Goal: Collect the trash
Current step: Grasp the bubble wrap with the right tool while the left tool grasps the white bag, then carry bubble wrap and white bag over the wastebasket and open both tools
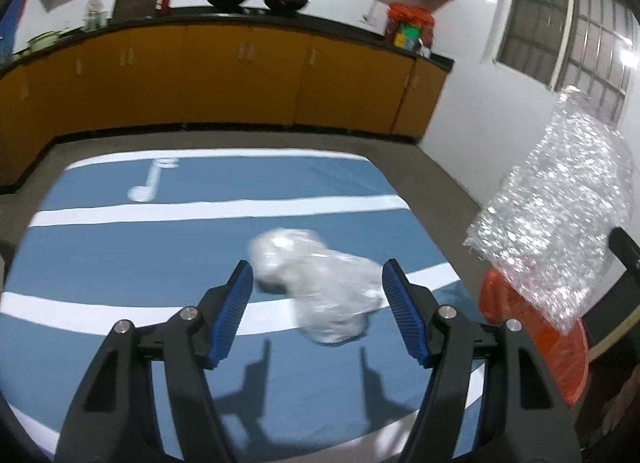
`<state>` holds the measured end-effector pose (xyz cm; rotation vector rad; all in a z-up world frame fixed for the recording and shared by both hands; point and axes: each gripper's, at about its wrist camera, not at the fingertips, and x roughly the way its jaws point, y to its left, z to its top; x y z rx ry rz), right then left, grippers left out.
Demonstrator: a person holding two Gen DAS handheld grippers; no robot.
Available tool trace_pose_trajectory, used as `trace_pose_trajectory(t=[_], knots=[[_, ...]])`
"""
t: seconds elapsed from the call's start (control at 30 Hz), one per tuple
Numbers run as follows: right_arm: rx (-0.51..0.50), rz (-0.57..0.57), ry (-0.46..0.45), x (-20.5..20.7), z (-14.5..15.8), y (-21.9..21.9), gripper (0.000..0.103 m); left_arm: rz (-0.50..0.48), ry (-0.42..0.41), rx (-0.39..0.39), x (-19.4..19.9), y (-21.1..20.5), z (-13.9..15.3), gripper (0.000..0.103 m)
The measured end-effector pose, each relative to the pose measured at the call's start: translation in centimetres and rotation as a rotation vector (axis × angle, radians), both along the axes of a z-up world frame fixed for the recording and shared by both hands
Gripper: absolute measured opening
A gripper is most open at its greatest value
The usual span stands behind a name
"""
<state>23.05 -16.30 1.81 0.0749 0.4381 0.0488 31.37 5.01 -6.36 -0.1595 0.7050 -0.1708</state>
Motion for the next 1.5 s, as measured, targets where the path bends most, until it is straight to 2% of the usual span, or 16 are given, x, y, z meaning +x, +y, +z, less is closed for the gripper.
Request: trace_pose_trajectory(t=[0.13,0.2,0.3,0.33,0.37,0.43,0.67,0.8,0.97,1.23,1.5], knots=[[0.013,-0.038,0.025,-0.5,-0.8,-2.1,0.005,0.01,0.062,0.066,2.2,-2.3,-1.8,0.066],[0.019,-0.048,0.032,-0.7,-1.1,-2.8,0.005,0.018,0.109,0.08,3.1,-2.7,-2.9,0.058],[0.033,-0.061,0.041,-0.8,-1.3,-3.7,0.005,0.012,0.171,0.073,3.5,-2.7,-4.5,0.036],[0.04,-0.065,0.043,-0.8,-1.5,-3.9,0.005,0.008,0.18,0.071,3.7,-2.7,-4.7,0.022],[0.045,-0.068,0.044,-0.9,-1.5,-4.2,0.005,0.002,0.188,0.062,3.6,-2.7,-5.1,0.013],[0.053,-0.073,0.043,-1.2,-1.5,-4.5,0.005,-0.006,0.174,0.046,3.3,-2.5,-5.2,0.008],[0.072,-0.1,0.028,-2.4,-1.2,-6.4,0.005,-0.084,0.058,0.038,0.2,-3.2,-2.1,0.007],[0.081,-0.131,0.027,-3.5,-1.2,-7.7,0.005,-0.13,0.028,0.01,-0.8,-4.3,0.1,0.007],[0.087,-0.178,0.03,-5.1,-1.4,-9.6,0.005,-0.229,-0.003,-0.021,-2.6,-7.7,2.2,0.007],[0.09,-0.249,0.044,-6.9,-2.0,-12.5,0.005,-0.405,-0.03,-0.044,-5.0,-14.0,3.7,0.007],[0.083,-0.307,0.069,-7.7,-2.8,-14.7,0.005,-0.522,-0.027,-0.047,-6.3,-19.4,3.4,0.007]])
